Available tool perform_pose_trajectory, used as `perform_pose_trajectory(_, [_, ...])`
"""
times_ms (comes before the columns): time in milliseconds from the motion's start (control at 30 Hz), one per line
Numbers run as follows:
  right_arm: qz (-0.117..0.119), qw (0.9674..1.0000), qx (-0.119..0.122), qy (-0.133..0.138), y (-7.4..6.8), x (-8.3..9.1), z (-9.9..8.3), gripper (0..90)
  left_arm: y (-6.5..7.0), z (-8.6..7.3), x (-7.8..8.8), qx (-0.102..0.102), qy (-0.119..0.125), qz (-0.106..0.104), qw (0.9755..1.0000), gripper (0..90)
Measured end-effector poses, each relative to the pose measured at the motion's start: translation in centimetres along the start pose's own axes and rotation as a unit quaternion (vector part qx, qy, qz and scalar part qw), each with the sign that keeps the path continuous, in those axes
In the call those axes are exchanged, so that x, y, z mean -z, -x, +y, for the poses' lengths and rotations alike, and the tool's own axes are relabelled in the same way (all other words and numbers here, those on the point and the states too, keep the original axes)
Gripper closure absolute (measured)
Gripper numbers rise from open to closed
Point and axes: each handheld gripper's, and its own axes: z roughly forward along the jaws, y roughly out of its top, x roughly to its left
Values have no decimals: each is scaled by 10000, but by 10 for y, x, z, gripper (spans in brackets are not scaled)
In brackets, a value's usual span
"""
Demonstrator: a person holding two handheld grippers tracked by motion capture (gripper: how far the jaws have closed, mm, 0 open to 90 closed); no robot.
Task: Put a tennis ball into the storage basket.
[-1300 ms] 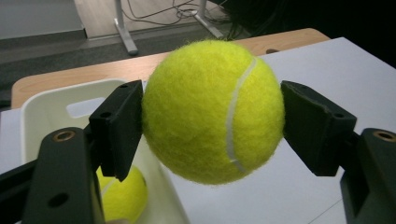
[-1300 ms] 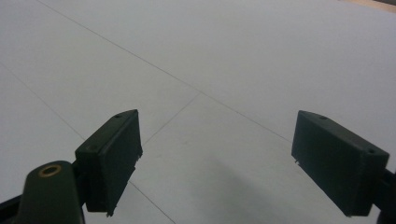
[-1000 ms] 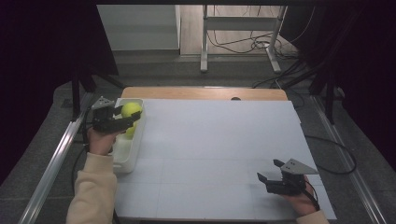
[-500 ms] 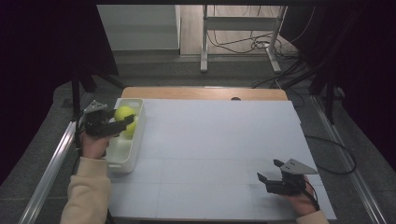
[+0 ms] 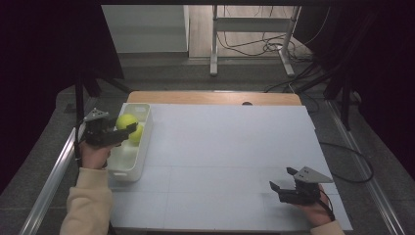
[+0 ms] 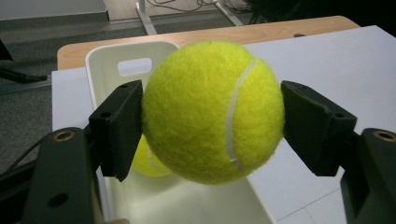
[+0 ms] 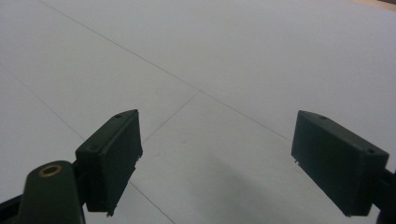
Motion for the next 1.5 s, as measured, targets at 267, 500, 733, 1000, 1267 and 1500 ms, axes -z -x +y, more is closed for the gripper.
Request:
perform_pose_trajectory(267, [9,10000,1,5,0,0,0,168,-4,-5,1,-4,-142,67,9999,260])
perform_pose_trajectory(500, [4,10000,4,-5,0,-1,0,168,-2,-8,-4,-119,-401,74,9991,260])
perform_pose_trajectory(733, [14,10000,6,-11,0,-1,0,168,-1,-11,-8,-246,-627,123,9977,260])
perform_pose_trajectory(1000, [8,10000,5,-12,0,-1,0,168,-3,-13,-11,-266,-874,208,9956,260])
perform_pose_trajectory(1267, [6,10000,14,-12,0,-1,0,168,-3,-16,-11,-258,-1048,137,9941,259])
perform_pose_trajectory(1500, [7,10000,13,-15,0,-1,0,168,-5,-17,-12,-269,-1134,167,9930,258])
